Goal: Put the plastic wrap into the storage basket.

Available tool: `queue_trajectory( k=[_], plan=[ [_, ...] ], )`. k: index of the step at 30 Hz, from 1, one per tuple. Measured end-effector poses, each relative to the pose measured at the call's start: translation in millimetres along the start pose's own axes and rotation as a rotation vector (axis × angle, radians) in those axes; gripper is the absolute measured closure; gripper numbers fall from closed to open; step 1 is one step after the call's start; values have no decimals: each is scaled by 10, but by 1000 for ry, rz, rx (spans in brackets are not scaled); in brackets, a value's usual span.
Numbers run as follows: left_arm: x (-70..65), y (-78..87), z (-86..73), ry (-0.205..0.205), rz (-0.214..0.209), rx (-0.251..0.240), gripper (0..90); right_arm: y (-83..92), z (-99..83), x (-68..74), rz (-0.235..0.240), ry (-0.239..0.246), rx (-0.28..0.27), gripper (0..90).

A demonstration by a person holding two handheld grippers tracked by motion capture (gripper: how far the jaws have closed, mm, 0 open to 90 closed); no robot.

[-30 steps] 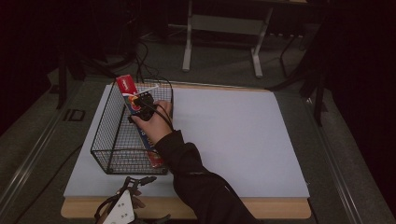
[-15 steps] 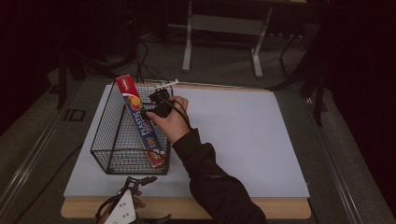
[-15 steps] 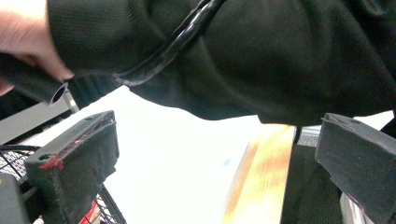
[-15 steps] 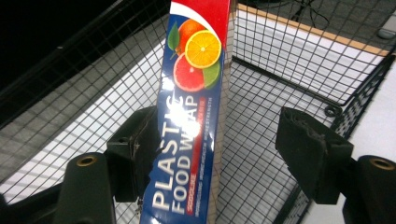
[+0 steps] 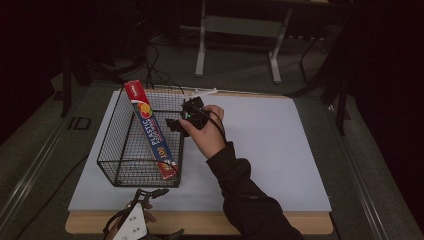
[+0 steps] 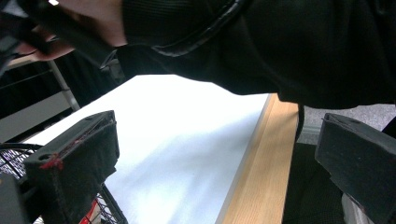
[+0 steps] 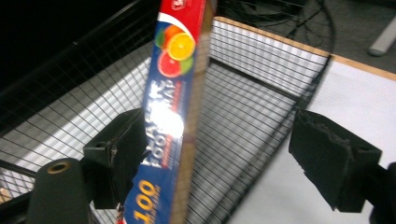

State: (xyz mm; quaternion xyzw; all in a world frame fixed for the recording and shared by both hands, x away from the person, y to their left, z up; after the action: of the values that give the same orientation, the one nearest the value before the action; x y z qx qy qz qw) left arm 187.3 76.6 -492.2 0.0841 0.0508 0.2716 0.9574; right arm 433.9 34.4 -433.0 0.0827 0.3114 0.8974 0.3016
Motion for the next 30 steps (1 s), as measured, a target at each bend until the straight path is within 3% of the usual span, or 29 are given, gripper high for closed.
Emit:
queue_trajectory(
  k=[14, 26, 30],
  plan=[
    [0, -16, -8, -2, 3, 8, 1, 306, -439, -222, -55, 8, -9, 154],
    [-3, -24, -8, -1, 4, 8, 1, 458, -911, -409, -102, 13, 11, 153],
    [-9, -26, -9, -1, 4, 8, 1, 514, -1033, -434, -108, 10, -5, 144]
  ],
)
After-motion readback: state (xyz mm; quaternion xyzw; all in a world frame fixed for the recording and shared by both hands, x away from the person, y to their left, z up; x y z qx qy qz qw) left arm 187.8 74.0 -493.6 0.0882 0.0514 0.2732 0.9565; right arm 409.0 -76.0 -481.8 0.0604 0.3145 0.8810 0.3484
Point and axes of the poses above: each handheld gripper's, and its own axes: y roughly backward along the jaws, z roughly out of its top, x roughly to its left, the point moved 8 cm from there along -y, roughly forward along the jaws, and after that the axes turned 15 degrees about y, right-handed, at the moved point
